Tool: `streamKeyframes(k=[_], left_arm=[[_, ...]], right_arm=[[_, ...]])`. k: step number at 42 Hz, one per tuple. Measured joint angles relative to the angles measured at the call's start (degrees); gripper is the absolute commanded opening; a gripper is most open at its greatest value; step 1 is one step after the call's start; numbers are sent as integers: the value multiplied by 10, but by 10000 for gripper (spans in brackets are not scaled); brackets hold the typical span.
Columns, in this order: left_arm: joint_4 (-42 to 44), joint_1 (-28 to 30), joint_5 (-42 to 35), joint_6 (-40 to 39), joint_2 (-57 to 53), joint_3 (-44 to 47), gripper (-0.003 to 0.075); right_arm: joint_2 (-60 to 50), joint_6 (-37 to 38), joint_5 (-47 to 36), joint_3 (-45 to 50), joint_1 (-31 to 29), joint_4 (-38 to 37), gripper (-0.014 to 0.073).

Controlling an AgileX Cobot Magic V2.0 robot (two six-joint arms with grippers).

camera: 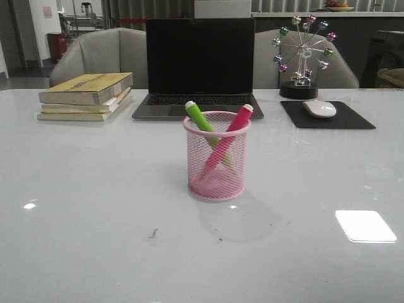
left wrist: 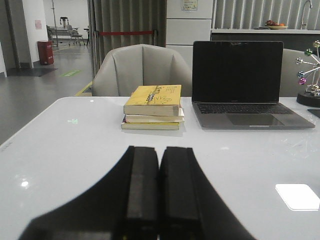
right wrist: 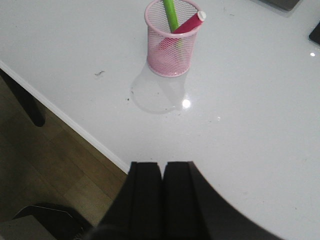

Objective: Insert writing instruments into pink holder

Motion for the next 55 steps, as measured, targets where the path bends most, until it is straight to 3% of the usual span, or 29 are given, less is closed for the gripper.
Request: streamKeyframes(k=[21,26,33,41,47,55], left_arm=[[0,0,-1,1,0,0,91],[0,0,-1,1,0,0,91],[0,0,-1,1,0,0,91],[0,0,-1,1,0,0,91],[0,0,-2,1,0,0,91],[0,0,-2,1,0,0,91]], right_arm=[[-26,0,-11,12,-14,-2,58],[-73,0,-88,57,-71,-2,58],[-165,0,-251,181,-170,-1,58],[-259,0,-377,314,-246,15,58],[-289,0,-418,375,-275,28,58],[-291,0,-420,381,-287,34,58]])
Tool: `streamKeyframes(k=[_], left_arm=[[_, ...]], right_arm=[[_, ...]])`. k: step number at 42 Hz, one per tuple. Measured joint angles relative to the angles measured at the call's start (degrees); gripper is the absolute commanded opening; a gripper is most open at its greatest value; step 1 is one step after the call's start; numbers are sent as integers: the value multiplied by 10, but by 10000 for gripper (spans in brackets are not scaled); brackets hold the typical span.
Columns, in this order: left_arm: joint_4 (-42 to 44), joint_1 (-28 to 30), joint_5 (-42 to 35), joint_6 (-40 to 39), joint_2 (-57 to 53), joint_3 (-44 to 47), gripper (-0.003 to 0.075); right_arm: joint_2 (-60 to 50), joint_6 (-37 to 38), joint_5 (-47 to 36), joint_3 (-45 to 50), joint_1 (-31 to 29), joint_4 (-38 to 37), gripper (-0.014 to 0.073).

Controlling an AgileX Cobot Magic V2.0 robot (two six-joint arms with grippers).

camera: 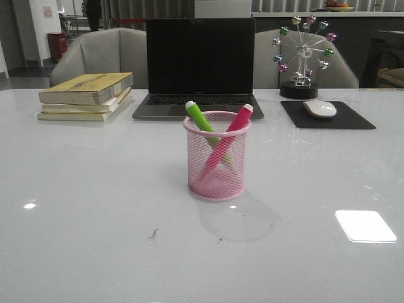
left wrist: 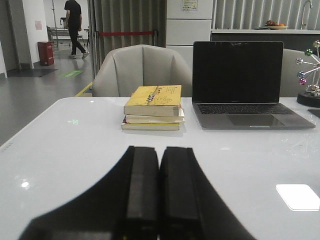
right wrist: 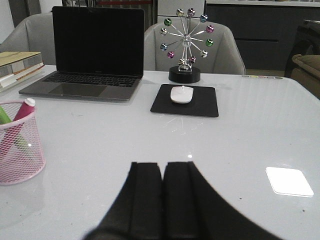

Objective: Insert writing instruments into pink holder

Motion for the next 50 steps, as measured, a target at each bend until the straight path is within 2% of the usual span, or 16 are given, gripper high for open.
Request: streamKeyframes(k=[15,21,28,50], left_arm=[[0,0,0,0,0,0,91],[0,0,0,0,0,0,91],[0,0,0,0,0,0,91],[0,0,0,0,0,0,91]], right_arm=[[0,0,-28,1,-1,3,58],[0,16,-50,1,-21,1,58],[0,61,-50,1,-32,-38,58],[0,69,-50,1,-32,-60,58]])
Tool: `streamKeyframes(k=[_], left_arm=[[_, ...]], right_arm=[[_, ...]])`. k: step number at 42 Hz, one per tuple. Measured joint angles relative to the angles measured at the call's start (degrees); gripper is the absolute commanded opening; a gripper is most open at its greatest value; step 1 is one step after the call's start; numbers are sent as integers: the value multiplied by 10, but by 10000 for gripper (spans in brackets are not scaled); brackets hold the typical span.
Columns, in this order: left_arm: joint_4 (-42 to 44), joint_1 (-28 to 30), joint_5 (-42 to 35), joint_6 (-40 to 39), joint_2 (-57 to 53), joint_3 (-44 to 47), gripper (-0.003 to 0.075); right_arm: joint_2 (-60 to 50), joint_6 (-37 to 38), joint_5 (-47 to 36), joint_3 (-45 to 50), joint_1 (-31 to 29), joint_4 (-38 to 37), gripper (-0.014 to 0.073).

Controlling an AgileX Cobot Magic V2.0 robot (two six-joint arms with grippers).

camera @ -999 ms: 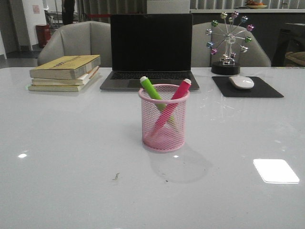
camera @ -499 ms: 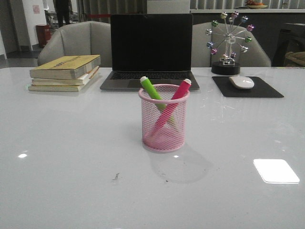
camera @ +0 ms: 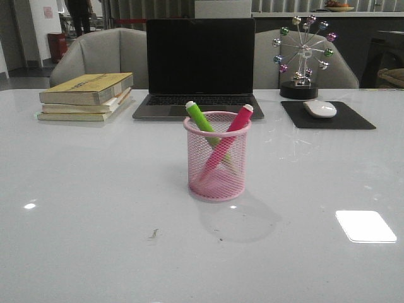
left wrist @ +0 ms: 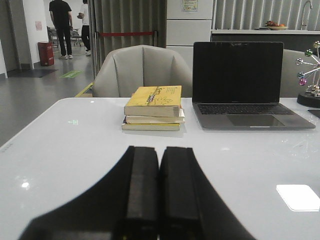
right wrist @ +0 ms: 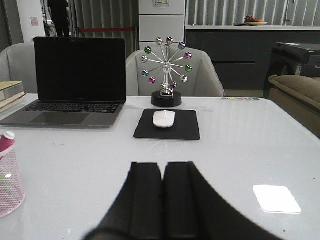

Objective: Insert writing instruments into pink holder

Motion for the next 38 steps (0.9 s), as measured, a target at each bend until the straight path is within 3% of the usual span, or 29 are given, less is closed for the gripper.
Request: streamKeyframes(k=[38], left_arm=[[0,0,0,0,0,0,91]], right_arm=[[0,1,-30,0,0,-6,58]])
